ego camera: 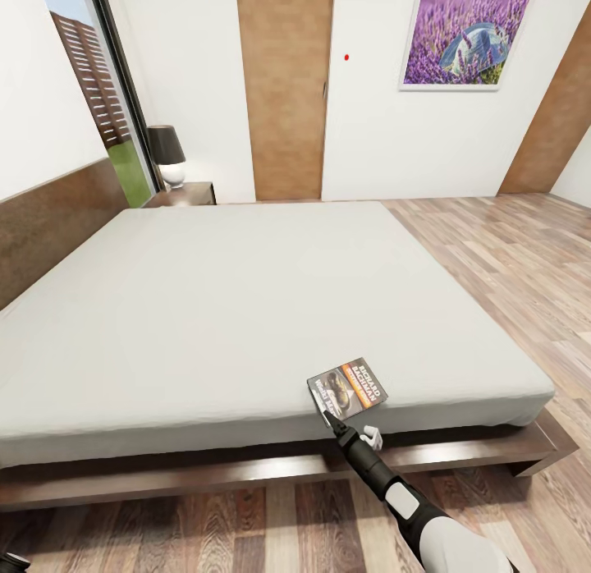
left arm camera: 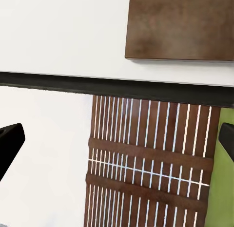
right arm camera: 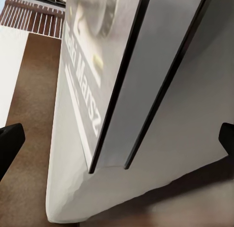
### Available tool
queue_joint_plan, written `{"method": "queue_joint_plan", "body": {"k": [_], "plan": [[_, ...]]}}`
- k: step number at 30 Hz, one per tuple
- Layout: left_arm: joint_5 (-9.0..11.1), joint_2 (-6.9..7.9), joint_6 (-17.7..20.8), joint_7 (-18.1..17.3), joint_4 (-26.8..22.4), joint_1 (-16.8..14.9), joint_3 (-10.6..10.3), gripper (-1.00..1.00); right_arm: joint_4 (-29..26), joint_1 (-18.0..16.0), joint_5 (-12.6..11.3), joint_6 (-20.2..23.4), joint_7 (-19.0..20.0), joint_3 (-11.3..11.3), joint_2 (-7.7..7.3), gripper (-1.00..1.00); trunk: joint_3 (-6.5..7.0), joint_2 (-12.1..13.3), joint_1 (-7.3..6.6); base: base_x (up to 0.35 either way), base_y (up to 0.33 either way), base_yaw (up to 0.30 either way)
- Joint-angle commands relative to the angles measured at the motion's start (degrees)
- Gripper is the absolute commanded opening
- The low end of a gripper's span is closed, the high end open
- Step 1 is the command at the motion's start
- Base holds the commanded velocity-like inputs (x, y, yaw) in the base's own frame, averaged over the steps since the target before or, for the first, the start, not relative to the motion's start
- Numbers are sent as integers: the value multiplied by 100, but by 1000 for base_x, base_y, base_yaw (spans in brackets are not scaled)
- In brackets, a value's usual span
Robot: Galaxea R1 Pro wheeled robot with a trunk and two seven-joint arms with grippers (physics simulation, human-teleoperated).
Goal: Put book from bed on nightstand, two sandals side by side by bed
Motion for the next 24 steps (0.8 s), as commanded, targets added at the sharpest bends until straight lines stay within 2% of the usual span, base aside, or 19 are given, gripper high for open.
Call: {"method": "queue_joint_plan", "body": {"k": [1,24], "plan": [[58,9,60,38,-6,-5,-48,100,-15,-3,32,49,22,-47,5,100,-5,-2,-1,0,0,0],[56,11,60,38,-2,-5,-48,100,-15,-35,32,49,22,-45,-5,100,-5,-2,-1,0,0,0]]}}
